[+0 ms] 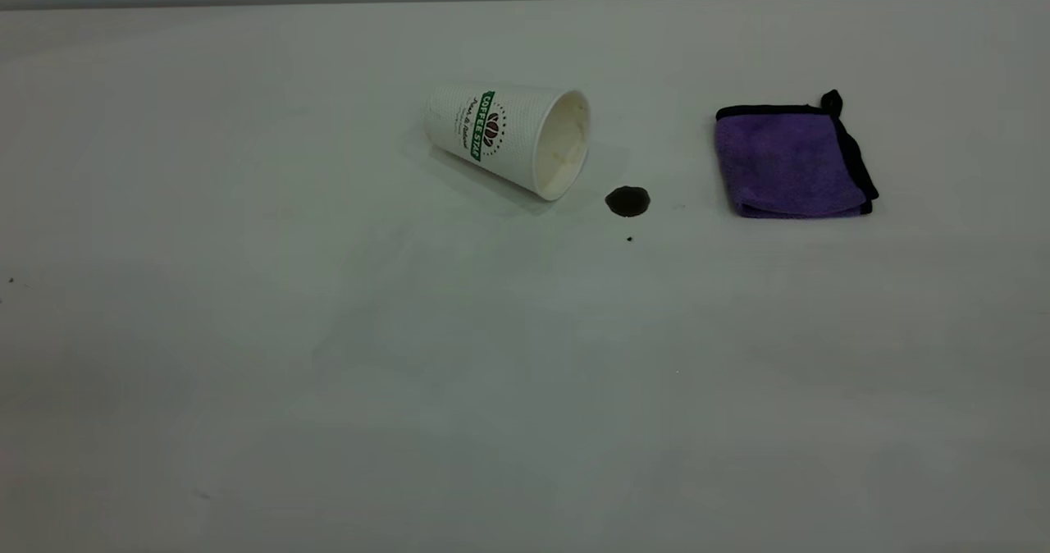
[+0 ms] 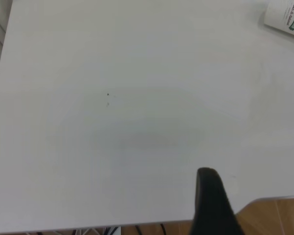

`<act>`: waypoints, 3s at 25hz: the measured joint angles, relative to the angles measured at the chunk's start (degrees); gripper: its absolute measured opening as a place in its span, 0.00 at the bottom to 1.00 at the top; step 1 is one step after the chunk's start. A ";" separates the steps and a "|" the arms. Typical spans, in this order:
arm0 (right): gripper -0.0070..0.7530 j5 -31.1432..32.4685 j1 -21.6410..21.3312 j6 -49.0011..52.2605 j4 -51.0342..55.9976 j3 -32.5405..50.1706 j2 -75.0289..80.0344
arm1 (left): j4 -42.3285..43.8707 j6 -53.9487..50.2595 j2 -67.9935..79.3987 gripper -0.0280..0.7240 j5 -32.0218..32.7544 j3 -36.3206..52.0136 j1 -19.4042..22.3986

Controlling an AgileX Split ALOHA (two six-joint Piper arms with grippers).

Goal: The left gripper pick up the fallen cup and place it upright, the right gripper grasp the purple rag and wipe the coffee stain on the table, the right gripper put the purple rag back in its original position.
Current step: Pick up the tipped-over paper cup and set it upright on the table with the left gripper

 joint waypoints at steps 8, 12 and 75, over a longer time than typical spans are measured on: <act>0.66 0.00 0.00 0.00 0.00 0.00 0.00 | 0.32 -0.46 0.00 0.69 -0.64 0.02 0.00; 0.66 0.00 0.00 0.00 0.00 0.00 0.00 | 0.14 -0.46 4.62 0.70 -3.90 -2.81 0.02; 0.66 0.00 0.00 0.00 0.00 0.00 0.00 | 51.90 -49.03 138.83 0.77 -32.14 -67.00 -46.63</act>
